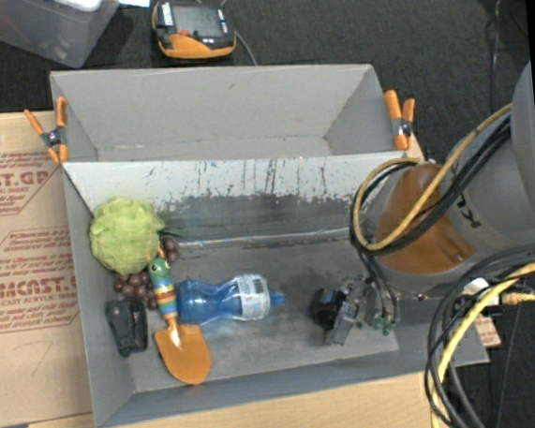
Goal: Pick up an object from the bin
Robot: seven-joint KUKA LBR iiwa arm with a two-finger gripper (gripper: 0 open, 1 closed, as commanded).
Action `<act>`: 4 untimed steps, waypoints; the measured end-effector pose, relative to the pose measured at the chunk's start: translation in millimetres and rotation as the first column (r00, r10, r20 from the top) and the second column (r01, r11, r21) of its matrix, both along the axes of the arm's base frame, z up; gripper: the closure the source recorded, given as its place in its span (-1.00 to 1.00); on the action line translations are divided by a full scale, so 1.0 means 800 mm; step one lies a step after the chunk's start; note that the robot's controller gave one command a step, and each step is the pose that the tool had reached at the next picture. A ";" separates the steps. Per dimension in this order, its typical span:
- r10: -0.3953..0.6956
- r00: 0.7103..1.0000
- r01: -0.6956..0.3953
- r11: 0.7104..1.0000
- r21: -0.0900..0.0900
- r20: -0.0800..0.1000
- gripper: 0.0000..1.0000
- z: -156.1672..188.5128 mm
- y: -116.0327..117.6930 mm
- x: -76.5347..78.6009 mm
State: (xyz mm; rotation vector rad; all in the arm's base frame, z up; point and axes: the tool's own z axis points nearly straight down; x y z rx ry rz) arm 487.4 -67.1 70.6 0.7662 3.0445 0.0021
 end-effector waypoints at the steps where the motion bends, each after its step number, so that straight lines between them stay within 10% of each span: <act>1: 0.000 1.000 0.000 1.000 0.000 0.000 1.00 0.000 0.000 0.000; 4: 0.001 1.000 -0.001 1.000 0.002 -0.005 1.00 0.116 0.001 -0.002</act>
Offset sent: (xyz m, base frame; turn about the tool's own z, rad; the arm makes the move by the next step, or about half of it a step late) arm 0.0000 0.0003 0.0568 0.0000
